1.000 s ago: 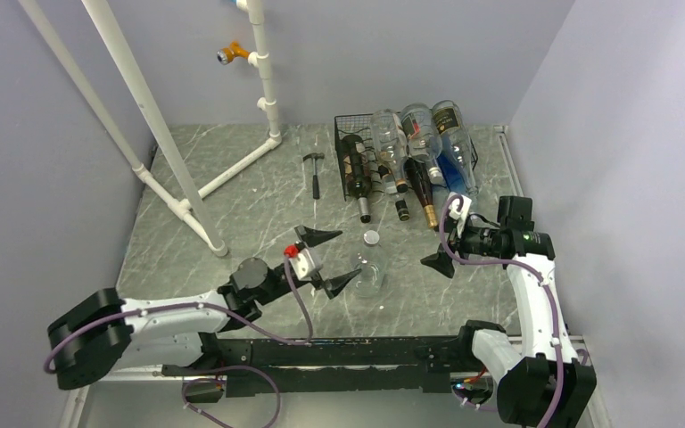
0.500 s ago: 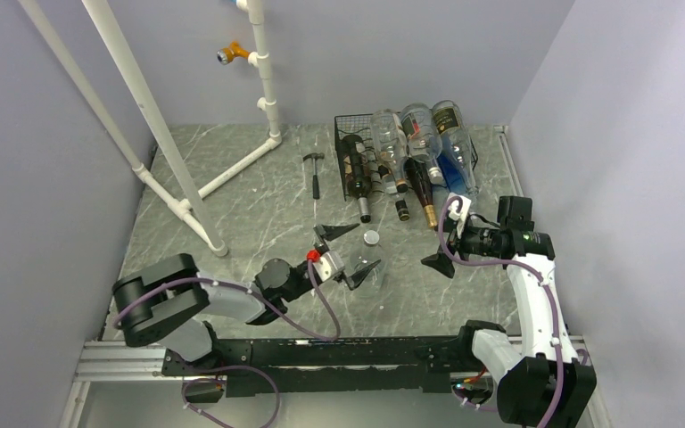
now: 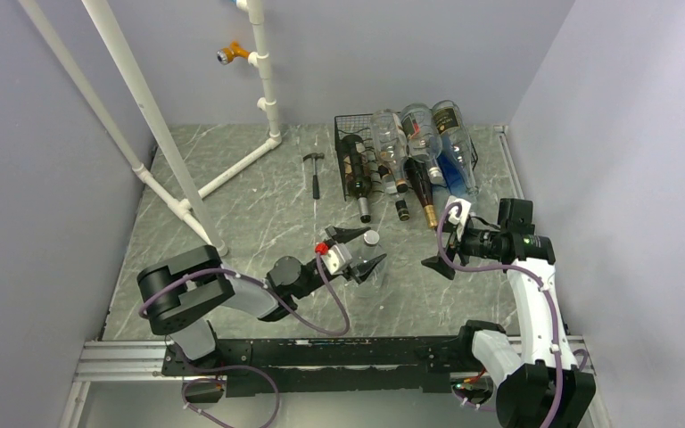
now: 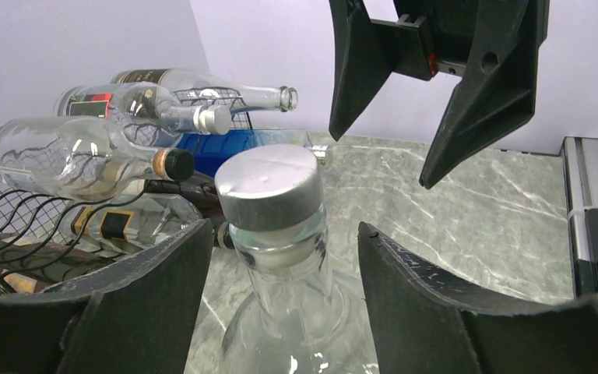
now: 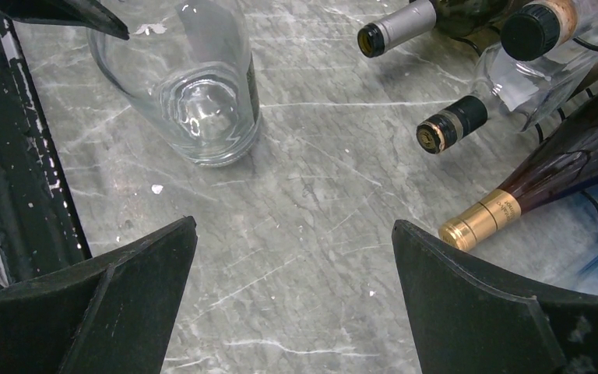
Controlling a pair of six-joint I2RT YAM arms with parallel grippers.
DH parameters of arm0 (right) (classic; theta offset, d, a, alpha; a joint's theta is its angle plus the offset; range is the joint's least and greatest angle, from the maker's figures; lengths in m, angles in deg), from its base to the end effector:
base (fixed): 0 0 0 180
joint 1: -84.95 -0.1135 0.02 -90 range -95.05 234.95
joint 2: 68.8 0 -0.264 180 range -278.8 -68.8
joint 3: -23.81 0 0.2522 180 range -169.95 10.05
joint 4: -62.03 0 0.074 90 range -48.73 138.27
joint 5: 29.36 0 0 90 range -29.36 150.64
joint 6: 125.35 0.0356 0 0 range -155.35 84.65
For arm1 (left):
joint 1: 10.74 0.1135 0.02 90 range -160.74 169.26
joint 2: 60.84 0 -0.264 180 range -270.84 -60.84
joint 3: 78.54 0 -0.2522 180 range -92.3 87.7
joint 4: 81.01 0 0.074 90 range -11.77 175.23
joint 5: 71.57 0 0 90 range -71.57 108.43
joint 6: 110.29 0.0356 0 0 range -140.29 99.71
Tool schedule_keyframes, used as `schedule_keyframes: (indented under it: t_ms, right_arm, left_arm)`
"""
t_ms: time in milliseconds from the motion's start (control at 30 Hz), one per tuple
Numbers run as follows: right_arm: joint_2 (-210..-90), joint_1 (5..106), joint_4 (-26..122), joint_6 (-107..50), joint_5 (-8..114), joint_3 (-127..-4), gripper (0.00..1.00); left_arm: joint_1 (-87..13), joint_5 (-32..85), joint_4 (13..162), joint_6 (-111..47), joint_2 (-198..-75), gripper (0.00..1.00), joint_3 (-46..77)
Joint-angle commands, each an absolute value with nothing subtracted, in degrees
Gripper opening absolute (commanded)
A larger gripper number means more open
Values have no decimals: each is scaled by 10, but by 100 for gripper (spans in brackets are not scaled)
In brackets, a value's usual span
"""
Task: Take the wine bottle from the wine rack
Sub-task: Move the wine bottle to the center of the board.
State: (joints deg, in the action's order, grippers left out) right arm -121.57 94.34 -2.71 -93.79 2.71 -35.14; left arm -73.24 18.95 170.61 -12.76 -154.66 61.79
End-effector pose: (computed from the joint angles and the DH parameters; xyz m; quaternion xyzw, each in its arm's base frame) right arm 0.1623 0.0037 0.2716 -0.4690 0.7117 0.2546 0.4568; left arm 0.1335 -0.2572 0.2054 0.3424 0.4824 -0.3745 0.7140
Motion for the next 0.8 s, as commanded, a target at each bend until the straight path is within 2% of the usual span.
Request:
schedule_keyframes:
  t_ms: [0,567,767]
  right_arm:
    - [-1203,944,-24,-949,19,-344,100]
    - [-1195,944,-23,-954,23,-340,100]
    - [-1192,944,-22,-955,25,-339,100]
  left_arm:
    - [-735,186,1785,-160,-1564,71,596]
    - [-735,186,1797,-184,-1585,59,585]
    - [-735,173,1800,-192,-1587,46,584]
